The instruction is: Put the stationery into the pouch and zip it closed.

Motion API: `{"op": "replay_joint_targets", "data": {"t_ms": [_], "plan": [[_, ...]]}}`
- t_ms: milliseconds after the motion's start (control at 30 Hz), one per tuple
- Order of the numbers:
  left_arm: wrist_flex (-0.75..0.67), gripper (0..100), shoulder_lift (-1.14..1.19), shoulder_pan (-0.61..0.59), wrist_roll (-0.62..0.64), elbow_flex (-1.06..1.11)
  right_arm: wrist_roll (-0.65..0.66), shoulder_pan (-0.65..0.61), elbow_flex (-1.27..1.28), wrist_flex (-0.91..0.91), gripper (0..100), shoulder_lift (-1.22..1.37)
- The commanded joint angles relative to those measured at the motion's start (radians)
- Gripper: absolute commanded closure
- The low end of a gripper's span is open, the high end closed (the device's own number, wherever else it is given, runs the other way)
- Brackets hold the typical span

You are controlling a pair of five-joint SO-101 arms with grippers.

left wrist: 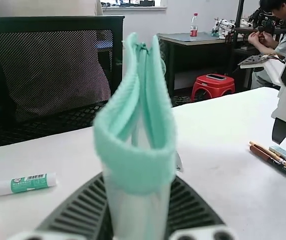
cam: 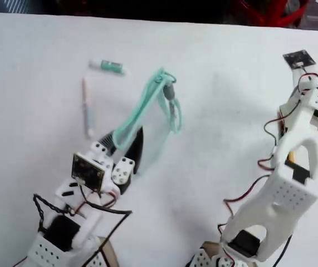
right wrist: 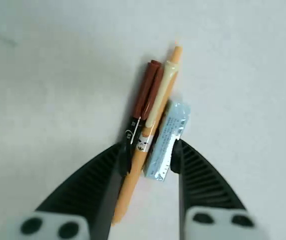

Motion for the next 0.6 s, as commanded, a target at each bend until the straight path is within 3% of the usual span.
{"op": "replay_joint_targets", "data": {"t_ms": [0, 333, 567], "plan": [[0.029, 96, 0.001, 0.012, -0.048, -0.023, -0.011, 0.042, -0.196, 0.067, 86.8, 0.077], [0.044, 95, 0.028, 0.022, -0.051, -0.035, -0.011, 0.058, -0.528, 0.189, 86.8, 0.366], [0.041, 95, 0.429, -0.007, -0.049, -0.262, -0.011, 0.045, -0.703, 0.248, 86.8, 0.490]]}}
